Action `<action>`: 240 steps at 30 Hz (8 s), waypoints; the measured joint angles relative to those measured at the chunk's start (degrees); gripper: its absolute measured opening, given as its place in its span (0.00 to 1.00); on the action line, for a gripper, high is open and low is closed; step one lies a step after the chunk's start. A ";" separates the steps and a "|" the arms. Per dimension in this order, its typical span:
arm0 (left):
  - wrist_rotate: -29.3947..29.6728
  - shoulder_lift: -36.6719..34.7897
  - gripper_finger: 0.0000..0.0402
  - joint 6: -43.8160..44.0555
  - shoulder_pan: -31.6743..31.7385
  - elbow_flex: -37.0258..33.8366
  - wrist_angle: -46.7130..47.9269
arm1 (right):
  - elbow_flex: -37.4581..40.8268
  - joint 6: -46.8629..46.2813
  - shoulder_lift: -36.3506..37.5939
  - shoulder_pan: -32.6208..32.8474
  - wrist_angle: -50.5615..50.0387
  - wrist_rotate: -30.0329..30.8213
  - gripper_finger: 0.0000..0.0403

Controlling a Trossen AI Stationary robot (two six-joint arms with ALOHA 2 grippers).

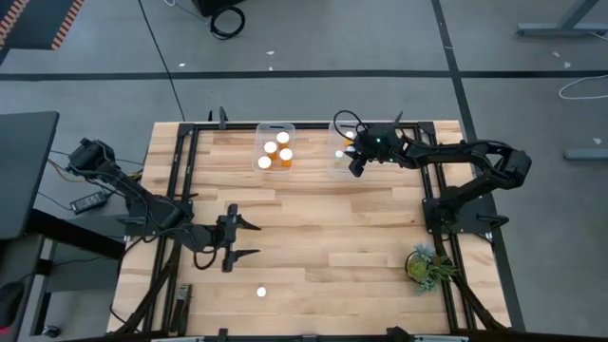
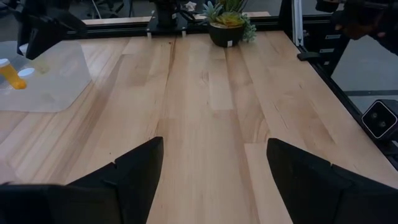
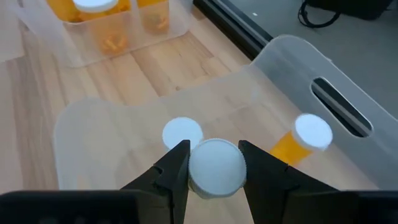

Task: Pick and place medicine bottles into bin by pill shape (circle, oval)
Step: Put the small yellow pill bottle into the right transparent bin

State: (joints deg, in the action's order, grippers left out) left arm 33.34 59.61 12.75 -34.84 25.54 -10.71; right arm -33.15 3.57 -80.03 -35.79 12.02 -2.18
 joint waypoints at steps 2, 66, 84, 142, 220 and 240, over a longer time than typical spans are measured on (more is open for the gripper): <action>0.00 0.00 0.73 0.02 0.01 0.00 0.01 | 0.04 -0.51 0.00 0.00 -0.12 0.25 0.34; 0.00 0.00 0.73 0.02 -0.01 0.00 0.01 | -20.99 0.98 -17.51 -3.73 -8.41 4.06 0.34; 0.00 0.00 0.73 0.02 -0.01 0.00 0.01 | -16.98 2.08 -17.51 -3.89 -2.23 1.50 0.34; 0.00 -0.01 0.73 0.02 -0.01 0.00 0.01 | -26.97 2.00 -17.27 2.97 -19.42 2.44 0.57; -0.13 -0.02 0.73 13.62 0.01 0.00 -2.18 | -37.94 -9.17 -17.33 60.48 -16.14 12.64 0.55; -10.41 0.00 0.73 11.60 1.53 1.13 1.92 | -37.68 -18.26 -17.35 60.46 -20.27 20.34 0.55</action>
State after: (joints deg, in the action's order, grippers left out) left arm 22.93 59.61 24.36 -33.31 26.67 -8.79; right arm -70.83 -14.68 -97.38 24.67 -8.25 18.16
